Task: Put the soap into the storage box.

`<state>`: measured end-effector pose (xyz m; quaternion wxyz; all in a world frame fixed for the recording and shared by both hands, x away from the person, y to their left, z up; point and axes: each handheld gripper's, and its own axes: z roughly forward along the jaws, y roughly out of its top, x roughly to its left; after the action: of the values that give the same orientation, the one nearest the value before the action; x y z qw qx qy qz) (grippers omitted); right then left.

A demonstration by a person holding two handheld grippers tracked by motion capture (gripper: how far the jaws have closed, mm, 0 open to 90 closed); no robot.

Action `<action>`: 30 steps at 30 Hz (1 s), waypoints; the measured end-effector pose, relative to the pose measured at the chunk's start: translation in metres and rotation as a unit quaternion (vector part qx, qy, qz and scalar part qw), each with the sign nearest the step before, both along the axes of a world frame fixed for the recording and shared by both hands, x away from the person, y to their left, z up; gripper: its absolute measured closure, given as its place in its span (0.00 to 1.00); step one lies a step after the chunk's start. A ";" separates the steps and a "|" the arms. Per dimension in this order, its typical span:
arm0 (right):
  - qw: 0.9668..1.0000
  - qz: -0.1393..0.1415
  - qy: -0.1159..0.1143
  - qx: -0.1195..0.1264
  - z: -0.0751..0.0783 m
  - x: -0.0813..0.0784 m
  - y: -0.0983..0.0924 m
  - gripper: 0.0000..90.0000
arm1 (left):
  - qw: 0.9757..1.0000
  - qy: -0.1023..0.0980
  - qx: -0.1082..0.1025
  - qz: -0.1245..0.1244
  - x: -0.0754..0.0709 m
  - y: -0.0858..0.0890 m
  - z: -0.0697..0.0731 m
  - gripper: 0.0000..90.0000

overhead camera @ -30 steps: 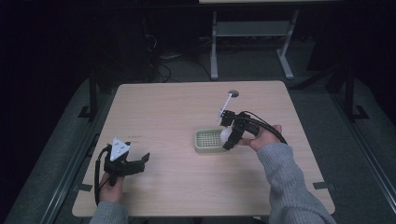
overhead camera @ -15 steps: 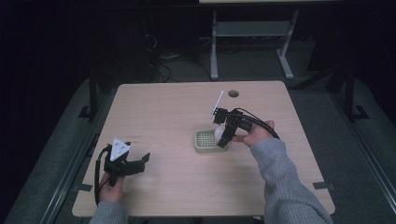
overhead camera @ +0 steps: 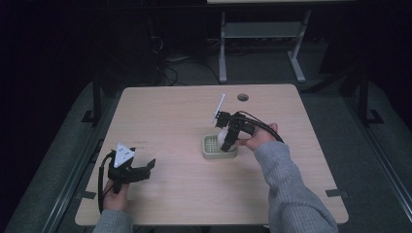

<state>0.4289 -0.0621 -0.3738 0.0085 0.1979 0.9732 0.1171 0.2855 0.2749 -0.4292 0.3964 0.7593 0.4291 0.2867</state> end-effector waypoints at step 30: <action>1.000 0.005 0.005 -0.011 -0.025 0.019 0.027 0.25 | 1.000 -0.001 -0.005 -0.001 0.000 0.000 0.000 0.17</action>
<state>0.4475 -0.0348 -0.3985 0.0053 0.1932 0.9755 0.1054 0.2856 0.2751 -0.4291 0.4007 0.7574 0.4293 0.2856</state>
